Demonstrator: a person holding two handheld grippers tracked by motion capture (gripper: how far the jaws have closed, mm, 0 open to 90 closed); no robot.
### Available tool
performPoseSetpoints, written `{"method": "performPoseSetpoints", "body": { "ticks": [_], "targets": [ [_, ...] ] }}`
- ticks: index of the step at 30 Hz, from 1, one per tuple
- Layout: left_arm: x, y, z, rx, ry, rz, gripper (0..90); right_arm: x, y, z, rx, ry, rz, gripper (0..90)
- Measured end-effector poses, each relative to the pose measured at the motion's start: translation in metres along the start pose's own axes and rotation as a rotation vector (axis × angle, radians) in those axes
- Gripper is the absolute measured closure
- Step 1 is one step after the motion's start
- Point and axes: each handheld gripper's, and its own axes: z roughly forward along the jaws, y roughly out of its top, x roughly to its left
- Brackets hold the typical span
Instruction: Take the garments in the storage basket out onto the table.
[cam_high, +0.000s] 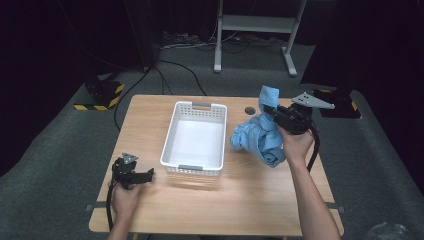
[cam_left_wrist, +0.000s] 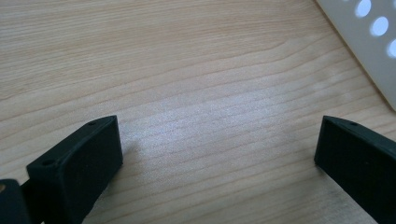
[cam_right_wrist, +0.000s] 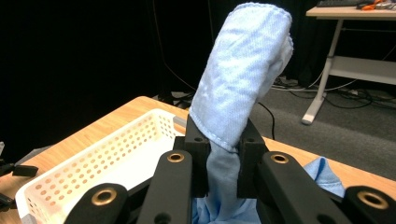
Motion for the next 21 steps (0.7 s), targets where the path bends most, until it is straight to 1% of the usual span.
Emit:
{"method": "performPoseSetpoints", "body": {
  "ticks": [7,11,16,19,21],
  "targets": [
    [0.0,0.0,0.0,0.0,0.0,0.0,1.1,0.001,-0.008,0.013,0.027,0.005,0.014,80.1],
    [0.0,0.0,0.0,0.0,0.0,0.0,1.1,0.004,-0.012,0.02,0.027,0.004,0.016,80.1],
    [0.0,0.0,0.0,0.0,0.0,0.001,1.1,0.005,-0.016,0.023,0.034,0.003,0.013,80.1],
    [0.0,0.0,0.0,0.0,0.0,0.0,1.1,0.003,-0.022,0.024,0.051,0.003,0.021,80.1],
    [0.0,0.0,0.0,0.0,0.0,0.0,1.1,0.001,-0.029,0.025,0.064,0.003,0.037,80.1]
  ]
}}
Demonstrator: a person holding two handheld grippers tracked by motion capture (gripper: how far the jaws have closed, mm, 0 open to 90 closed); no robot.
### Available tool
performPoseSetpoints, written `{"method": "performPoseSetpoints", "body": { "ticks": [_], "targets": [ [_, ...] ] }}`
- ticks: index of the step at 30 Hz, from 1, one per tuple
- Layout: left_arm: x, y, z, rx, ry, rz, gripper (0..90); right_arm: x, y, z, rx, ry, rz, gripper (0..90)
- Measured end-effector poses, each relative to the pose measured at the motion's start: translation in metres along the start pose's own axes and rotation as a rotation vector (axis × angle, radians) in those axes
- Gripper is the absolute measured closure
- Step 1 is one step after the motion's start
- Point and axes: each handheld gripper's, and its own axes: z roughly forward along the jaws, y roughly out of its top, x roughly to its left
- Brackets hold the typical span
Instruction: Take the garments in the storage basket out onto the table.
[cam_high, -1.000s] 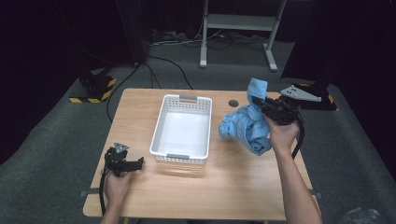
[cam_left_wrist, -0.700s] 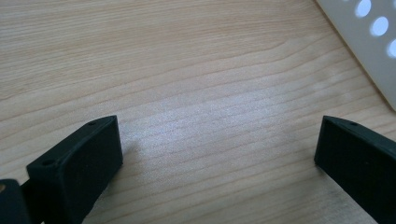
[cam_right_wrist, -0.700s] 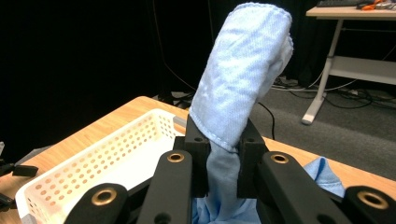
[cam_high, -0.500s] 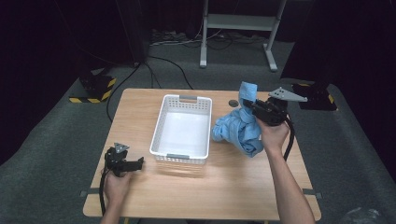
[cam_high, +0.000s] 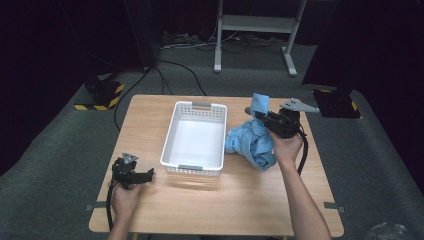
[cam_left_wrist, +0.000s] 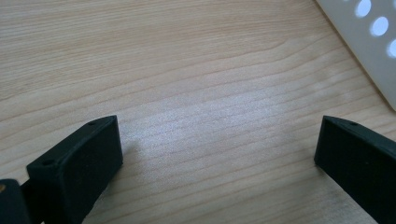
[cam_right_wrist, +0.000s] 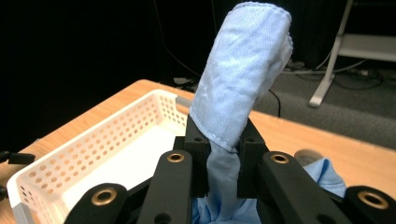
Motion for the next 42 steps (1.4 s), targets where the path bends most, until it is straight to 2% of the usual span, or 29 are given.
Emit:
{"method": "performPoseSetpoints", "body": {
  "ticks": [6,11,15,20,25,35,42],
  "targets": [
    [0.0,0.0,0.0,0.0,0.0,0.0,1.1,-0.005,-0.017,0.004,0.025,0.003,0.034,80.0],
    [0.0,0.0,0.0,0.0,0.0,0.0,1.1,-0.008,-0.028,0.003,0.051,0.009,0.044,80.0],
    [0.0,0.0,0.0,0.0,0.0,0.0,1.1,-0.009,-0.036,0.002,0.078,0.005,0.037,80.0],
    [0.0,0.0,0.0,0.0,0.0,0.0,1.1,-0.012,-0.041,-0.001,0.083,0.002,0.044,79.9],
    [0.0,0.0,0.0,0.0,0.0,0.0,1.1,-0.01,-0.046,0.0,0.107,0.017,0.039,79.9],
    [0.0,0.0,0.0,0.0,0.0,0.0,1.1,-0.004,-0.059,0.008,0.193,0.038,0.017,79.8],
    [0.0,0.0,0.0,0.0,0.0,0.0,1.1,-0.001,-0.062,0.01,0.2,0.037,0.004,79.6]
  ]
}}
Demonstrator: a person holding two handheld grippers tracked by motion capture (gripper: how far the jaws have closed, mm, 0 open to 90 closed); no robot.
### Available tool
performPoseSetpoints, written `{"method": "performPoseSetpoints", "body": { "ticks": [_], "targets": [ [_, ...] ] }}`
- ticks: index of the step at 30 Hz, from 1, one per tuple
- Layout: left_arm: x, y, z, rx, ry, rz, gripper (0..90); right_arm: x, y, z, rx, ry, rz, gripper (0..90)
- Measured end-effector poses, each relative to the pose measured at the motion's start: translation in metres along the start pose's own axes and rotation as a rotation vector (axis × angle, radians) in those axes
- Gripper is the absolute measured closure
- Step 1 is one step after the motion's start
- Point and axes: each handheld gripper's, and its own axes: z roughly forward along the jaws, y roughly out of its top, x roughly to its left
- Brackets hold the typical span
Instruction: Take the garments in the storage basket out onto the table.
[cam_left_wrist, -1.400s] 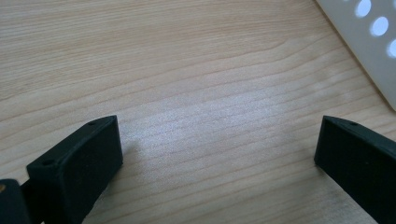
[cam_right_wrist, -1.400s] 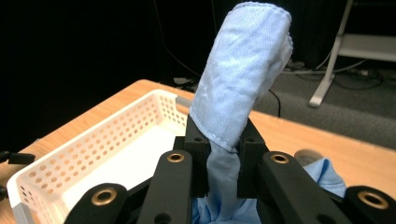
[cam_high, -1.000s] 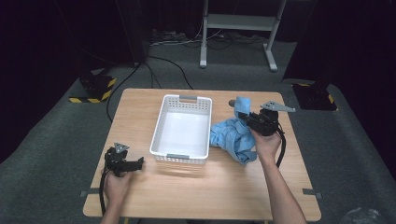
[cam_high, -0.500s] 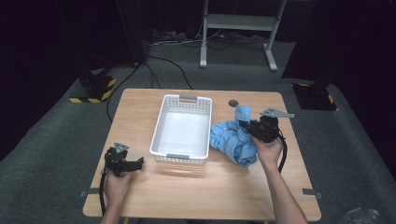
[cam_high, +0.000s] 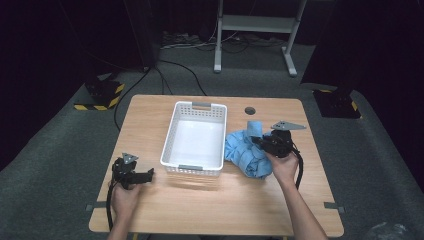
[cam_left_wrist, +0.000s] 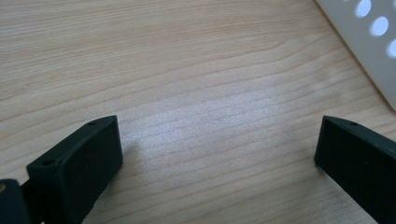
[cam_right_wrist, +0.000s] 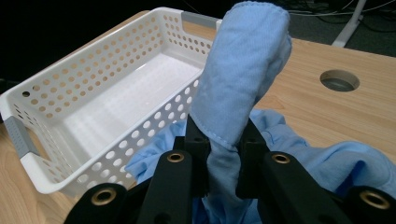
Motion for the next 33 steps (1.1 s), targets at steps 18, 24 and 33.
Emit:
{"method": "performPoseSetpoints", "body": {
  "ticks": [18,24,33],
  "targets": [
    [0.0,0.0,0.0,0.0,0.0,0.0,1.1,-0.0029,-0.009,0.0034,0.04,-0.032,0.002,75.7],
    [0.0,0.0,0.0,0.0,0.0,0.0,1.1,-0.003,-0.0094,0.0034,0.04,-0.042,0.01,68.6],
    [0.0,0.0,0.0,0.0,0.0,0.0,1.1,0.0016,-0.007,0.0077,0.053,-0.058,0.016,36.7]
  ]
}}
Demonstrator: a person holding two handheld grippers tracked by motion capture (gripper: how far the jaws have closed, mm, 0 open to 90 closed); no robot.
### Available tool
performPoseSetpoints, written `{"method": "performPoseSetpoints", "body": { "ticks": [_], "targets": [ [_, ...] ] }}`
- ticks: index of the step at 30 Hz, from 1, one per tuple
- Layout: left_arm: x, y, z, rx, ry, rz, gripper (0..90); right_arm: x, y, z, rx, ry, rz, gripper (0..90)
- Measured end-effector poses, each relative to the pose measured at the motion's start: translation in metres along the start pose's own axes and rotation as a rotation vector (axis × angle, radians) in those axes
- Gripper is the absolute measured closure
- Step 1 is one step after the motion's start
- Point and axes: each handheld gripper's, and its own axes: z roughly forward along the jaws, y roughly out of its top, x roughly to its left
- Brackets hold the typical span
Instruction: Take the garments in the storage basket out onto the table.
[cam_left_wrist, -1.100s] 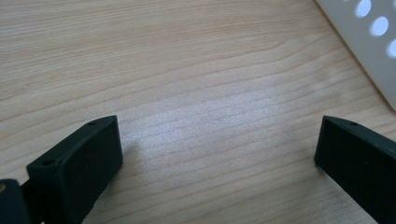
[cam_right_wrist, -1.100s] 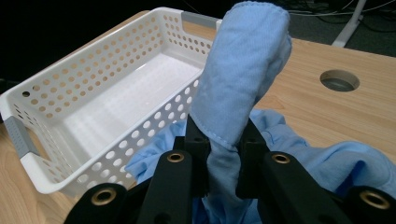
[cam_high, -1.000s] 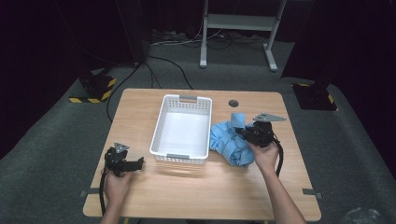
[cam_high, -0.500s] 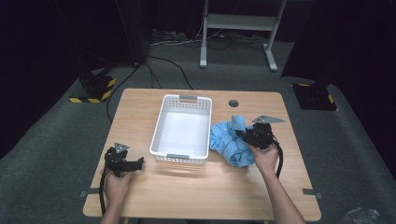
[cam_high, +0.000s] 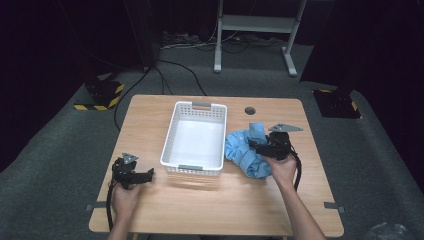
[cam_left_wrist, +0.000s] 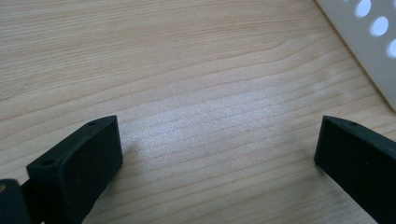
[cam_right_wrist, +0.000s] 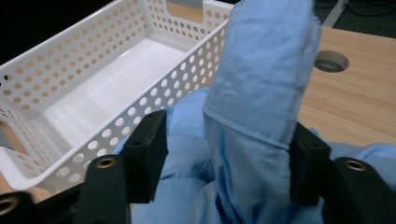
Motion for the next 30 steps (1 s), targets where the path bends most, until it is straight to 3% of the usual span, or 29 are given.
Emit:
{"method": "performPoseSetpoints", "body": {
  "ticks": [8,30],
  "targets": [
    [0.0,0.0,0.0,0.0,0.0,0.0,1.1,0.002,0.0,0.001,0.001,-0.023,-0.021,27.0],
    [0.0,0.0,0.0,0.0,0.0,0.0,1.1,-0.003,0.003,-0.016,-0.065,-0.051,-0.009,24.9]
  ]
}}
